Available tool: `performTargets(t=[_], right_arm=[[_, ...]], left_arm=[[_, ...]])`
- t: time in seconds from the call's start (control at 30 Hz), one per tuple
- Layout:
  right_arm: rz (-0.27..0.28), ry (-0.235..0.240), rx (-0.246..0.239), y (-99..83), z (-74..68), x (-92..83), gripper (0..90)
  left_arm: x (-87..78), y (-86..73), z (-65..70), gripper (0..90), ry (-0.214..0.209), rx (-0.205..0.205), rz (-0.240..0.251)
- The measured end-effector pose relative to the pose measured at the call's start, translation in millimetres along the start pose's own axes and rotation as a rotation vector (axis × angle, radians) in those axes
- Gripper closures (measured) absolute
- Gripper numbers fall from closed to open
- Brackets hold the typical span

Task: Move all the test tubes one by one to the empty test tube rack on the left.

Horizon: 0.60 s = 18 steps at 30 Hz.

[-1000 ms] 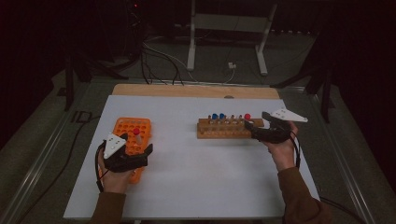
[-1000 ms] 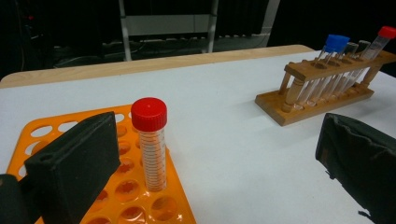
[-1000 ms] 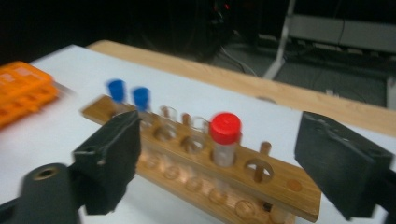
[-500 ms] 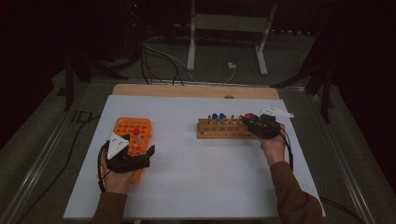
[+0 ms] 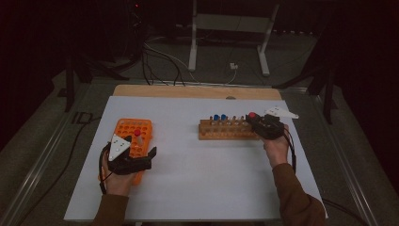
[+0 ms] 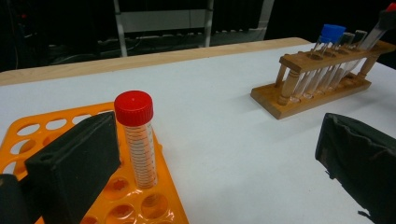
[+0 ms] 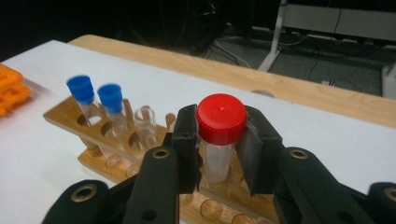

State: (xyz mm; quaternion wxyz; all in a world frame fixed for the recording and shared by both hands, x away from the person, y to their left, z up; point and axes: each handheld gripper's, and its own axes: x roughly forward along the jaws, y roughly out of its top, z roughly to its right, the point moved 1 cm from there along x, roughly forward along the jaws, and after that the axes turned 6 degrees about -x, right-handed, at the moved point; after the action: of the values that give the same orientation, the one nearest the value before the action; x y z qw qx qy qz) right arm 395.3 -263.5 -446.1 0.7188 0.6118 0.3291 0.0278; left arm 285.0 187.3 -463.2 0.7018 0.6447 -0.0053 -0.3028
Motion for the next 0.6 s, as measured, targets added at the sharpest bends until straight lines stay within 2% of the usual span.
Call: performTargets(t=[0.37, 0.6], right_arm=[[0.058, -0.007, -0.02, 26.0, 1.1, -24.6, 70.4], [0.082, 0.021, -0.019, 34.1, -2.3, -40.6, 70.4]], left_arm=[[0.3, -0.4, 2.0, 0.4, -0.007, 0.004, -0.002], [0.4, 1.0, 6.4, 0.4, -0.012, 0.007, 0.008]])
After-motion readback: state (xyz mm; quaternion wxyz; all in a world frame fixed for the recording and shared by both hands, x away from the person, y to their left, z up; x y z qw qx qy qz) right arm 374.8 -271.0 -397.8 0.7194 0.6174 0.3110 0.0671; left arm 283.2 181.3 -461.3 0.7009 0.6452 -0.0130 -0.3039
